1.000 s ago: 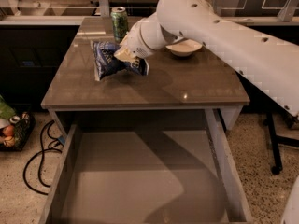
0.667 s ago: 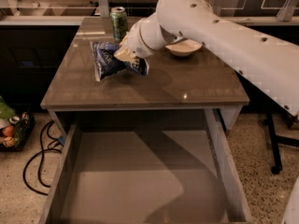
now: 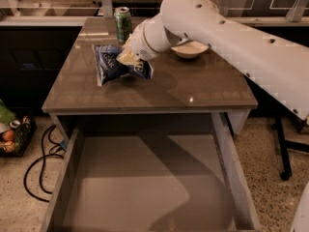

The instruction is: Pick blue chip bag from top drawer and place on counter

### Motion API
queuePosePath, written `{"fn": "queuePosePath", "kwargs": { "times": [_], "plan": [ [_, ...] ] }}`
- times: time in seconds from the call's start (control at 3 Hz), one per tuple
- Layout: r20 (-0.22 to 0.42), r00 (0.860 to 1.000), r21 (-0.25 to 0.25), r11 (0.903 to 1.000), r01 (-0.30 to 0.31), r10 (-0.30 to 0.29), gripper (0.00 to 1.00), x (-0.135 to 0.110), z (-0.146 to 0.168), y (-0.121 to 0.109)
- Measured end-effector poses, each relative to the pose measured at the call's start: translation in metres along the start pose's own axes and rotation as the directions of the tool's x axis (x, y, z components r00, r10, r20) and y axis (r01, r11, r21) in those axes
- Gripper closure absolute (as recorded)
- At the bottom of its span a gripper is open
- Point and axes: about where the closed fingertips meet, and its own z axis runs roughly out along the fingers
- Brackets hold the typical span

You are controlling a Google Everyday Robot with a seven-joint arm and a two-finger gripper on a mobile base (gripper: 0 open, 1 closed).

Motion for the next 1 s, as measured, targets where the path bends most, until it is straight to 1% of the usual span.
{"fn": "queuePosePath", "kwargs": {
  "times": [0.33, 0.67, 1.0],
  "plan": [
    [0.0, 1.0, -0.003, 1.0, 0.001, -0.001, 0.12, -0.0007, 0.0015, 0.0013],
    [0.001, 1.0, -0.006, 1.0, 0.002, -0.002, 0.0, -0.0013, 0.0029, 0.0024],
    [0.001, 1.0, -0.006, 1.0, 0.002, -0.002, 0.0, -0.0013, 0.0029, 0.0025]
  ]
}}
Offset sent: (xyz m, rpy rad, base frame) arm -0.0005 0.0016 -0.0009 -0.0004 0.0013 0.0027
